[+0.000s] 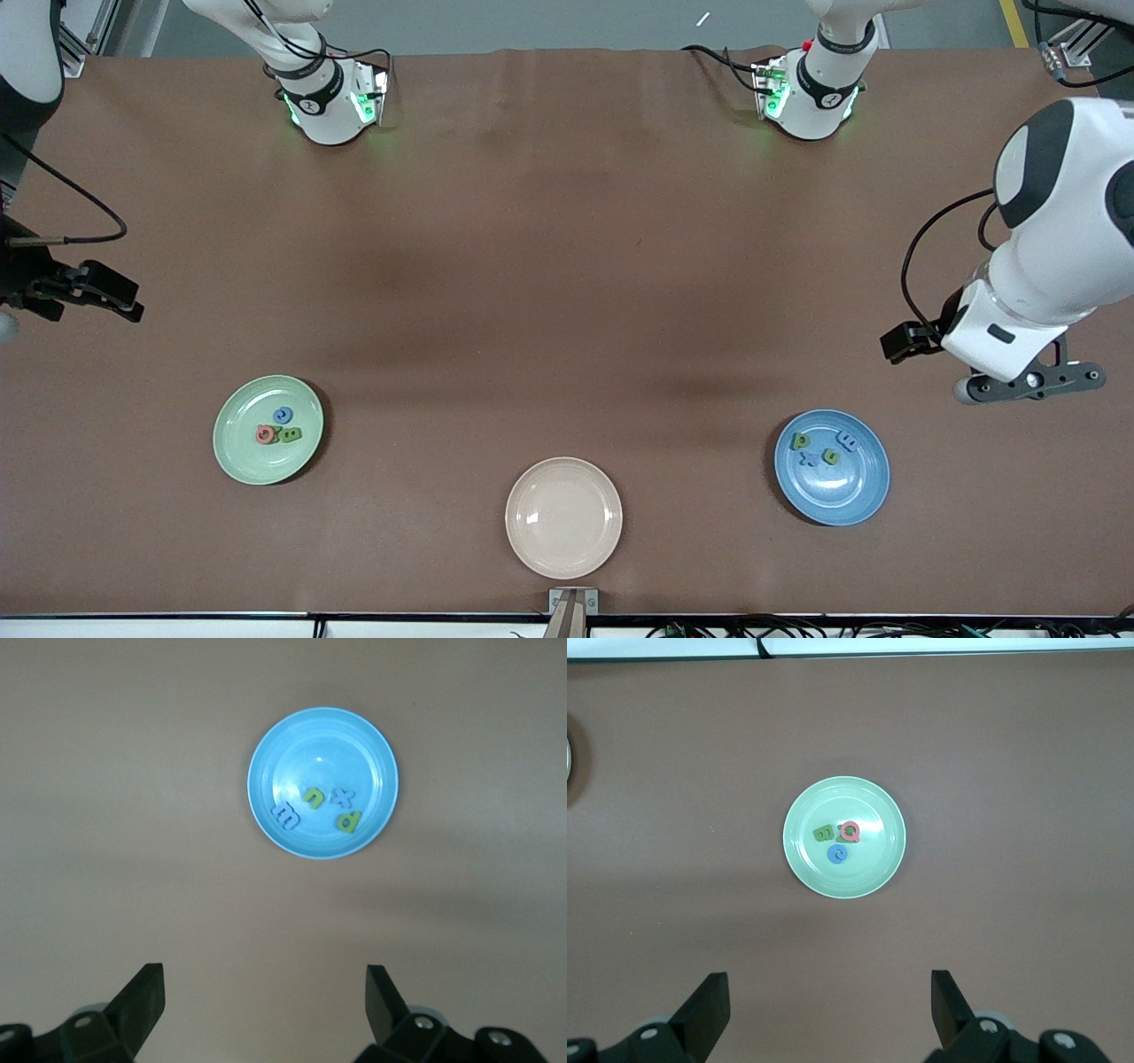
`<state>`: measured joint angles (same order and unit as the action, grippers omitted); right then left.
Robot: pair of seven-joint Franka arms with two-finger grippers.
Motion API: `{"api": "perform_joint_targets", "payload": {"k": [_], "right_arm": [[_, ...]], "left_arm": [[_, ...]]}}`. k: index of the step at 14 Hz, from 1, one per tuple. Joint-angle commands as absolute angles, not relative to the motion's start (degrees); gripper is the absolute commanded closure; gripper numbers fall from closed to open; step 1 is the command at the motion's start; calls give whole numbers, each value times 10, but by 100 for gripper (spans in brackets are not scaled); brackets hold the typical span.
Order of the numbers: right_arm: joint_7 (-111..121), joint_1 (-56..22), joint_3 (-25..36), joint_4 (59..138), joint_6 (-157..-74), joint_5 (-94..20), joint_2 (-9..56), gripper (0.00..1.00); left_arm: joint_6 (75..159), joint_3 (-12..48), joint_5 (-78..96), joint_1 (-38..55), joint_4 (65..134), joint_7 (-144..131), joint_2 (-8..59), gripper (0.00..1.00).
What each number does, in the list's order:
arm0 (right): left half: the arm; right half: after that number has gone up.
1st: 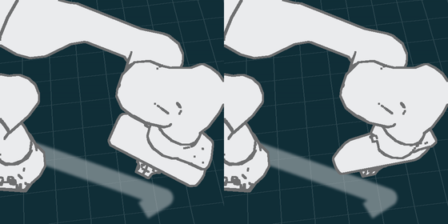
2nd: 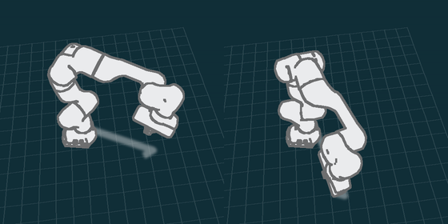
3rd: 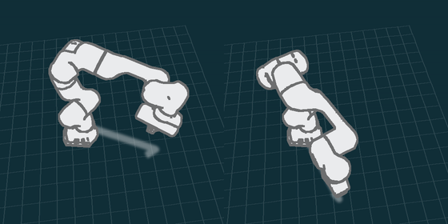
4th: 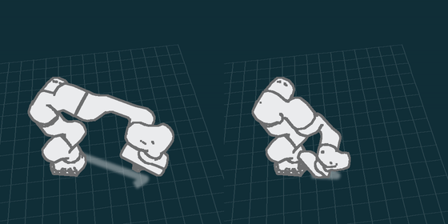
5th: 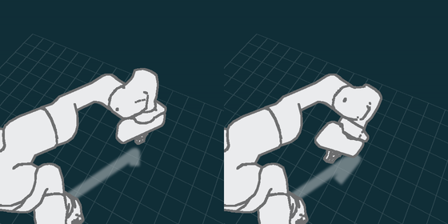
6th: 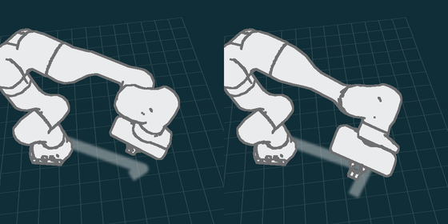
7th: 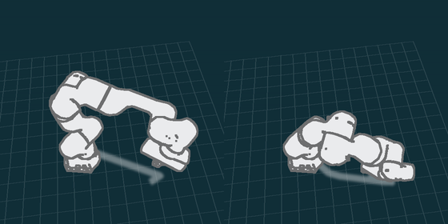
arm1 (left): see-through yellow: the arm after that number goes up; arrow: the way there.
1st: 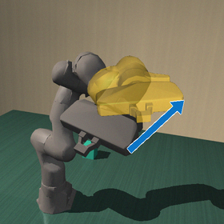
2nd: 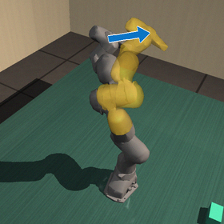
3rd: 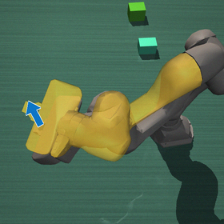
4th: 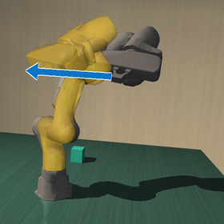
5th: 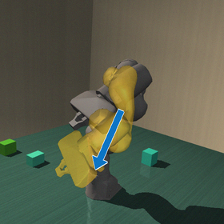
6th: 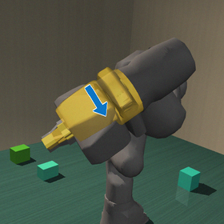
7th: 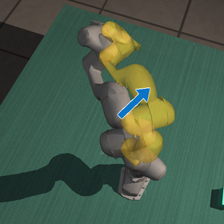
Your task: Sort upper and lower case letters into plates
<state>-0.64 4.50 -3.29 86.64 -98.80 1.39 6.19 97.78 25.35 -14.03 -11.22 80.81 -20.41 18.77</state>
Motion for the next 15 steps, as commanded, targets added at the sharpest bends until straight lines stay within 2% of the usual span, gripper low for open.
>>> {"api": "perform_joint_targets", "payload": {"k": [1,5,9,10,12,15], "right_arm": [[3,55,-38,945,-1021,4,3,0],[43,56,-35,938,-1016,4,4,0],[40,52,-38,897,-989,4,5,0],[40,52,-39,895,-983,4,5,0],[40,52,-39,889,-972,4,6,0],[44,53,-39,889,-956,4,6,0]], "left_arm": [[952,256,-120,-120,800,-196,164,0],[923,256,-119,-120,799,-180,126,0],[902,235,-93,-113,805,-133,92,0],[899,211,-93,-89,816,-114,83,0],[893,123,-84,-11,839,-104,54,0],[883,100,-38,-7,873,-103,28,0]]}}
